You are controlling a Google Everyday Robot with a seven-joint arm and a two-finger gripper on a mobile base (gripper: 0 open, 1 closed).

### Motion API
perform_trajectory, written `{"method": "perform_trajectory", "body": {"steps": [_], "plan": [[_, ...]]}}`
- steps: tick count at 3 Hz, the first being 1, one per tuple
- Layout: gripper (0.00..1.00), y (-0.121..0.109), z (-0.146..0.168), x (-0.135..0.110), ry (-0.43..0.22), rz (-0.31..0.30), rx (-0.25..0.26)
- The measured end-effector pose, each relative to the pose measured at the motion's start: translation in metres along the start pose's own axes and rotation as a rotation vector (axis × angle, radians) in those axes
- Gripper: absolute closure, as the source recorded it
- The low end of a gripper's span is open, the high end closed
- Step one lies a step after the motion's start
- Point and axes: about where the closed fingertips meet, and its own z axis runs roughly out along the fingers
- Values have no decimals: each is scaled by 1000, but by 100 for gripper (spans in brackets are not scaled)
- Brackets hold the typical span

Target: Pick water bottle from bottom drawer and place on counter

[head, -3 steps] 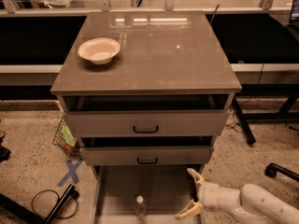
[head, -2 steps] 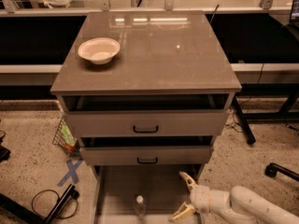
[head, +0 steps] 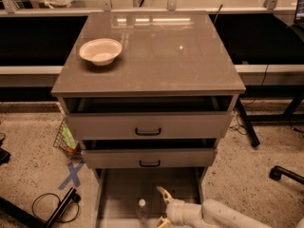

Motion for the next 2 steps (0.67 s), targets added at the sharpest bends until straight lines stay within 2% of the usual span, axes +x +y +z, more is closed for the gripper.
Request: {"method": "perform_trajectory", "body": {"steps": [1,2], "plan": [[0,4,5,5,-6,10,-4],[0,3,26,22,-55,11,-53]]}}
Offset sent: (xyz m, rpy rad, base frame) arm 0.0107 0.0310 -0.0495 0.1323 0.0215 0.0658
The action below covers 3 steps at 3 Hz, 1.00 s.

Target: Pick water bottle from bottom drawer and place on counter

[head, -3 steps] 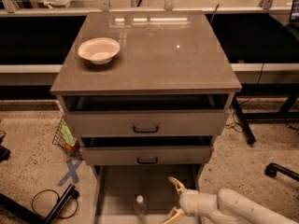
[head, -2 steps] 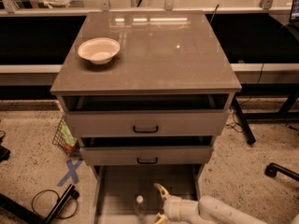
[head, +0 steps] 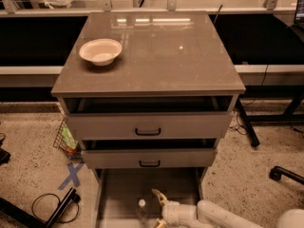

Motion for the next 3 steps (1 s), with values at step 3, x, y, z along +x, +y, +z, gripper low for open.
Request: {"method": "perform_trajectory", "body": {"steps": [3], "plan": [[23,-39,48,38,-23,-139,-162]]}}
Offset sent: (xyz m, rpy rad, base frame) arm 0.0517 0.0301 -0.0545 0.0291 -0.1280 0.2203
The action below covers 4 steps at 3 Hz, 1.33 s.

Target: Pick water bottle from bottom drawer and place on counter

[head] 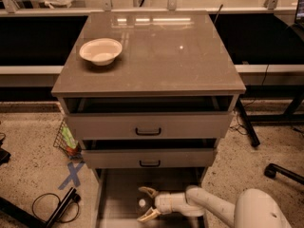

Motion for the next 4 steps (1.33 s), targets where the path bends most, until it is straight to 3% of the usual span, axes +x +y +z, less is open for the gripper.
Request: {"method": "perform_trajectory", "body": {"steps": [3,4], "plan": [[92,6,4,-3,-10,24,-1],[100,6,-4,-30,-60,99,27]]}}
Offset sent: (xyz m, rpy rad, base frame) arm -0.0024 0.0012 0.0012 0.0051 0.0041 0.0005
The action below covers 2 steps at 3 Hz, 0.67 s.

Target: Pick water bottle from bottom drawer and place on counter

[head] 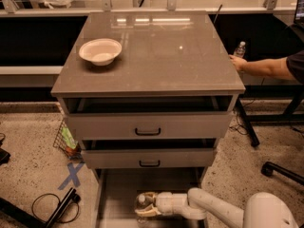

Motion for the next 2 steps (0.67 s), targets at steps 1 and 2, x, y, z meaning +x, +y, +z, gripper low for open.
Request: {"method": "perform_trajectory", "body": {"steps": [1,2], "plan": [[100,1,-15,-49,-39,75,26],[100,4,-36,-131,-40,130,30]]}}
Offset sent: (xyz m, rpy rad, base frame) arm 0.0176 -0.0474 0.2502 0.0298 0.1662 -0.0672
